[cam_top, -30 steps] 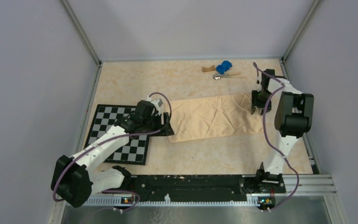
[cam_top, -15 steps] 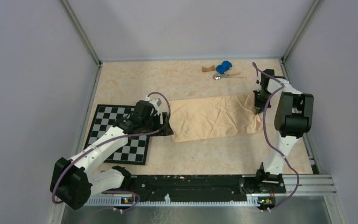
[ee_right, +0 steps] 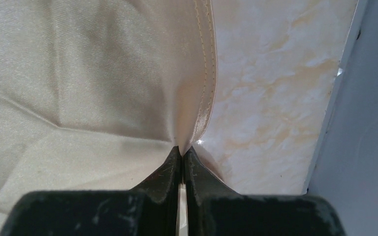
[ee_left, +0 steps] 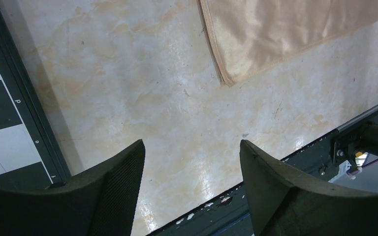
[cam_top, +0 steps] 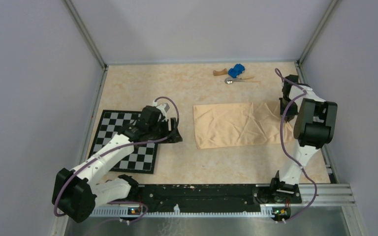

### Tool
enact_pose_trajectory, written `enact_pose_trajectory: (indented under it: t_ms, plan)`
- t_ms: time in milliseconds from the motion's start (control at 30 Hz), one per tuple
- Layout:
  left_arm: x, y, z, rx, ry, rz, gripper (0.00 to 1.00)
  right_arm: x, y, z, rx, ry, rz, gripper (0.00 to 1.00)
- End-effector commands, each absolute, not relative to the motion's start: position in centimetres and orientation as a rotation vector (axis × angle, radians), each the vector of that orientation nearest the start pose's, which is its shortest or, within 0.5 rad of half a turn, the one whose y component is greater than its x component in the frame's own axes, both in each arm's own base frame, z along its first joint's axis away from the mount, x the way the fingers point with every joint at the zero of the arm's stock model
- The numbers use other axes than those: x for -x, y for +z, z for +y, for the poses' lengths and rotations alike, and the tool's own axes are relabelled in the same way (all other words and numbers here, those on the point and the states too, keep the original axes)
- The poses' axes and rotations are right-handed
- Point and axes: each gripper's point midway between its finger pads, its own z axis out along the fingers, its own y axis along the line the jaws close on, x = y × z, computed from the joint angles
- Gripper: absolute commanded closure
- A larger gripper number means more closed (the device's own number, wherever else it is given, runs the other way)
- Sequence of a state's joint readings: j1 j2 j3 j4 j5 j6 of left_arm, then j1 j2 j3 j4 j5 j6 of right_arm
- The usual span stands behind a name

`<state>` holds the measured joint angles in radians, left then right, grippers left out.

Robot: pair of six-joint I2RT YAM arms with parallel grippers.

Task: Fold the napkin into a case and place the utensils inside
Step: Pick up the rectangle-folded napkin from the center of the board, then fold the rectangle-folded napkin at the center of the board.

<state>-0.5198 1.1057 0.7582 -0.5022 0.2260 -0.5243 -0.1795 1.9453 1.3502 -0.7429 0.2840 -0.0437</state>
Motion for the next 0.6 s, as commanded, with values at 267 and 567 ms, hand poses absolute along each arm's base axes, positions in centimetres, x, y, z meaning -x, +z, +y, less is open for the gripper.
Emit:
enact_pose_trajectory:
  t_ms: [267,567]
  plan:
    - [-22.2,13.2,-19.2,-0.072,-0.742,2.46,0.25,-35.2,7.8,0.4,0.061,-0.557,2.792,1.0]
    - [-22.2,13.2,-19.1,-0.036,-0.754,2.441,0.25,-32.8,7.1,14.0,0.374,-0.407,2.807,1.0]
